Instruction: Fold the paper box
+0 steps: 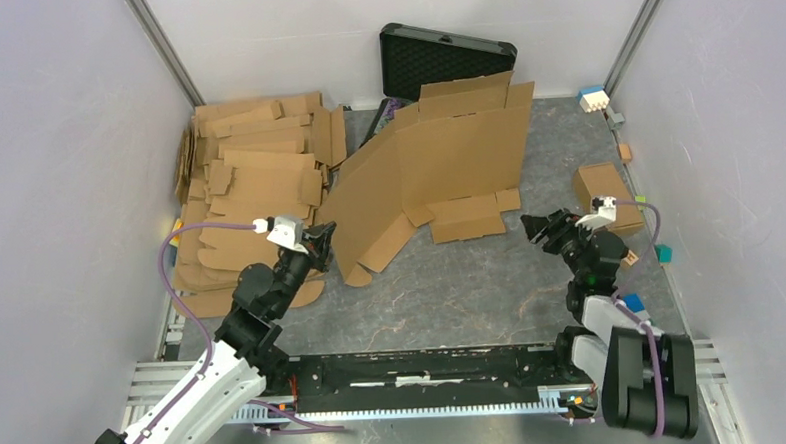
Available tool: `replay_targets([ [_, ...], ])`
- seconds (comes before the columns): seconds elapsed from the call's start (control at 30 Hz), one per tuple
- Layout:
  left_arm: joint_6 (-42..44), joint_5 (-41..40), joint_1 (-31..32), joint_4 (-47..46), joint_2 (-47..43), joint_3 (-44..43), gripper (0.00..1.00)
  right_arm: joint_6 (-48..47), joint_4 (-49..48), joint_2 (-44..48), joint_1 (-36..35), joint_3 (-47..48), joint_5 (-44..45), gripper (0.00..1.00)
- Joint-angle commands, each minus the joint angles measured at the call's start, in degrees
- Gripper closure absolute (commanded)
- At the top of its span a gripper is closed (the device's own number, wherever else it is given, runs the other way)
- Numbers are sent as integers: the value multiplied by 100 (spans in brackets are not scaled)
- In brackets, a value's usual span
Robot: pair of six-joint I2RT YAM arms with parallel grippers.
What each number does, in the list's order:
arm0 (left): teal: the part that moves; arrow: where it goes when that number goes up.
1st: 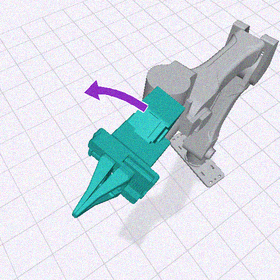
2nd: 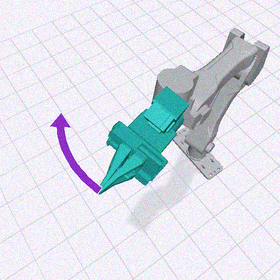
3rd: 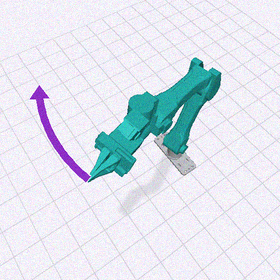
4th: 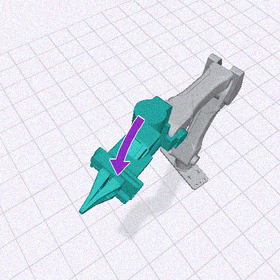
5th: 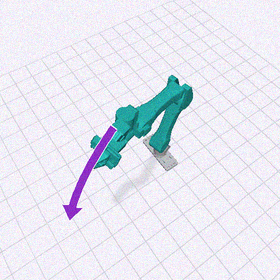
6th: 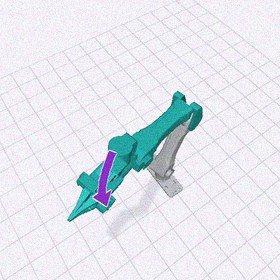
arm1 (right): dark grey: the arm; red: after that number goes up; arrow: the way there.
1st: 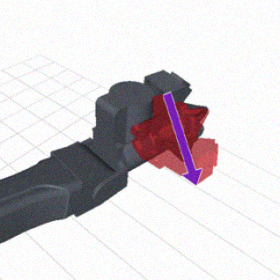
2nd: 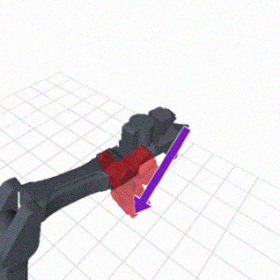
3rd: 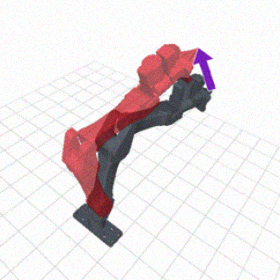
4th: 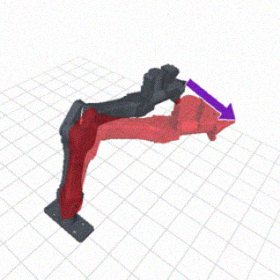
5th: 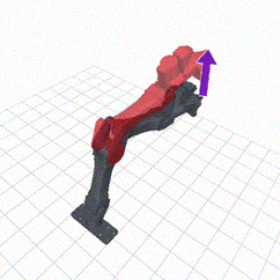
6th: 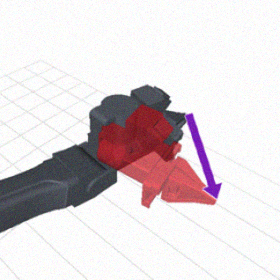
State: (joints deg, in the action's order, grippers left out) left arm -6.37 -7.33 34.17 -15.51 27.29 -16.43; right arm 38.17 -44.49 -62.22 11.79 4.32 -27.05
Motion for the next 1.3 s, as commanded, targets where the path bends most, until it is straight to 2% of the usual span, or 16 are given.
replay_targets([
  [0.0,39,-31,27,-136,13,-111,98,-862,80,636,-167,270,1024,29],
  [0.13,31,12,28,-141,31,-124,98,-1223,-321,283,-592,749,1936,23],
  [0.17,46,1,28,-147,54,-115,98,-1355,-717,13,-647,826,2030,22],
  [0.2,60,-14,28,-164,70,-111,98,-1523,-1270,-358,-668,813,1942,18],
  [0.27,78,-20,36,-211,106,-119,98,-1504,-2411,-1121,-669,886,1594,3],
  [0.3,83,-4,31,-205,124,-139,98,-1471,-2710,-1453,-661,1044,1389,2],
  [0.43,83,-80,46,-79,76,-126,98,-1753,-2293,-2428,-573,2026,470,2],
  [0.53,75,-163,63,-88,19,-80,98,-2165,-2497,-2618,-526,2219,508,2],
  [0.77,38,-130,81,-91,204,-183,98,-2120,-2770,-3516,-502,3393,-279,2],
  [0.87,38,-141,85,-92,259,-194,98,-1764,-3172,-3955,-518,3729,-732,6],
  [0.97,57,-159,90,-87,305,-212,98,-1742,-3153,-4104,-588,3843,-808,9],
  [1.07,66,-150,95,-77,293,-232,98,-1686,-3221,-4106,-639,3845,-917,17],
  [1.27,32,-72,112,-62,142,-229,98,-1101,-4139,-3982,-656,3364,-1156,46],
])
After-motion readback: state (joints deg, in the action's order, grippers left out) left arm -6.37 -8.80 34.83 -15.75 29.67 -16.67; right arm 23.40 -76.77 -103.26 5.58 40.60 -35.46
